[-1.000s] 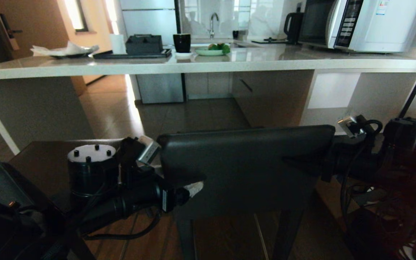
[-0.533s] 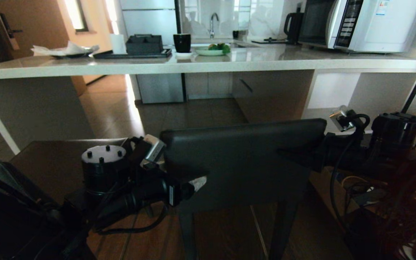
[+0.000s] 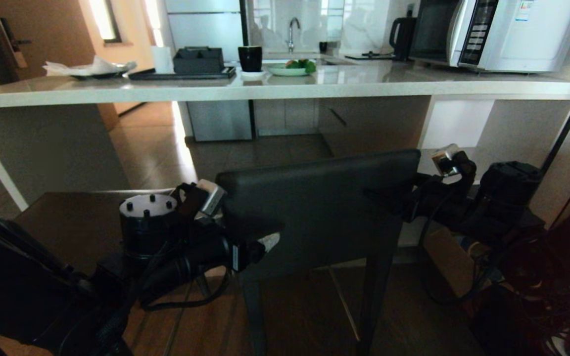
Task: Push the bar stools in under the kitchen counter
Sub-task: Push the gray chair back under the dining table
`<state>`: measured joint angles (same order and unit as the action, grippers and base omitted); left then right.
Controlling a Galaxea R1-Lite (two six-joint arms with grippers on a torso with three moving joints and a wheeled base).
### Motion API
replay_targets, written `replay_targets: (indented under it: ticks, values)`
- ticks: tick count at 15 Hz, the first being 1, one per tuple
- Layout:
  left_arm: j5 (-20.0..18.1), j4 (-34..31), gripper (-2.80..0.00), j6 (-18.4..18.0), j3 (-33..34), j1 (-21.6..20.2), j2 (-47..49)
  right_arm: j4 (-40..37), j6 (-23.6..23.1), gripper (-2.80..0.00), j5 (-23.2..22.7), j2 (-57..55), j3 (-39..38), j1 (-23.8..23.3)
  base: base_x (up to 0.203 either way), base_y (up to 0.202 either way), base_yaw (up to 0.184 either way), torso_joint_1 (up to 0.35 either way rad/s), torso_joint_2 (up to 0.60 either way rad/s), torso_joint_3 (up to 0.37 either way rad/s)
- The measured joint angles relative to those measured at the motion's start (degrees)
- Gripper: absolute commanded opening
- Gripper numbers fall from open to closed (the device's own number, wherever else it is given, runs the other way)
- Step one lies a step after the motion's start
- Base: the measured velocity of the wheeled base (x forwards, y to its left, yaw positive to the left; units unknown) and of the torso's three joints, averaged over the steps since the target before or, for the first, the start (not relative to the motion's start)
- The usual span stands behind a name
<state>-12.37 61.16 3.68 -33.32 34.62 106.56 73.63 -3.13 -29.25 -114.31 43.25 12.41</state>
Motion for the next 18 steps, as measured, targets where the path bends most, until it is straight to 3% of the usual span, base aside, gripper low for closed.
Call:
replay_targets:
  ticks: [6,10,16,18]
  values:
    - [-2.18,-0.6,0.0,-0.12,-0.67,-5.69,0.24,0.43,1.07,0.0,0.0,1.33,-3.39,-0.03,0.0,0.0,0.0,0.0,0.0,0.0]
    - [-1.99,-1.02,0.0,-4.73,-1.61,-10.48,0.87,0.21,1.24,0.0,-1.19,2.24,-4.59,0.01,0.0,0.0,0.0,0.0,0.0,0.0]
    - [-1.66,-0.57,0.0,-5.18,-3.78,-13.84,3.34,-0.12,1.13,0.0,-1.54,2.57,-5.35,-0.01,0.0,0.0,0.0,0.0,0.0,0.0]
    - [-1.34,-0.52,0.0,-7.1,-4.72,-14.95,4.06,-0.22,1.16,0.0,-1.68,2.57,-5.57,0.07,0.0,0.0,0.0,0.0,0.0,0.0]
